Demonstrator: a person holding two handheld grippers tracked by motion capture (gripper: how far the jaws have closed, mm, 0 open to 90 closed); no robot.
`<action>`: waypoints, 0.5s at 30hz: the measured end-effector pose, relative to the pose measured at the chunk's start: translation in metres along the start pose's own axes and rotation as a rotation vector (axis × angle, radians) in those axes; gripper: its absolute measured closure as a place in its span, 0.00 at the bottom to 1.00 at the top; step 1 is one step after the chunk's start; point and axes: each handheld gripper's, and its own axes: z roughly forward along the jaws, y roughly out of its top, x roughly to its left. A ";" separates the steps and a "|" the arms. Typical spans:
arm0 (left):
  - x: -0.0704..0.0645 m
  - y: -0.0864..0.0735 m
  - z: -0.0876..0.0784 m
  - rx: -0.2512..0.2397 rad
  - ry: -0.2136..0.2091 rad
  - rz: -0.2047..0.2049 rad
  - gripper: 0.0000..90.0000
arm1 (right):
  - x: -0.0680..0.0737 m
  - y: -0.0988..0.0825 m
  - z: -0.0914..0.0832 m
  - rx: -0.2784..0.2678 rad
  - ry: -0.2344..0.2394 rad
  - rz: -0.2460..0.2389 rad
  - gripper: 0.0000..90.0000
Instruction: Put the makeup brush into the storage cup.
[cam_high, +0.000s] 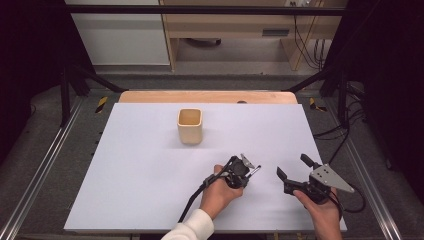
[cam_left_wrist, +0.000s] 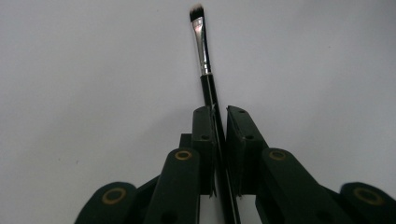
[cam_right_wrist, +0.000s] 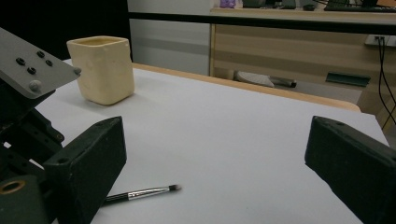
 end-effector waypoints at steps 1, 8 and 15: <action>0.000 0.000 0.000 0.000 -0.002 -0.004 0.91 | 0.000 0.000 0.000 0.000 0.000 0.000 0.06; 0.001 -0.002 -0.001 -0.005 0.000 -0.020 0.93 | 0.000 0.000 0.000 0.002 0.003 -0.005 0.07; 0.003 -0.004 -0.003 -0.017 0.029 -0.007 0.93 | 0.000 -0.001 0.000 0.001 0.004 -0.005 0.07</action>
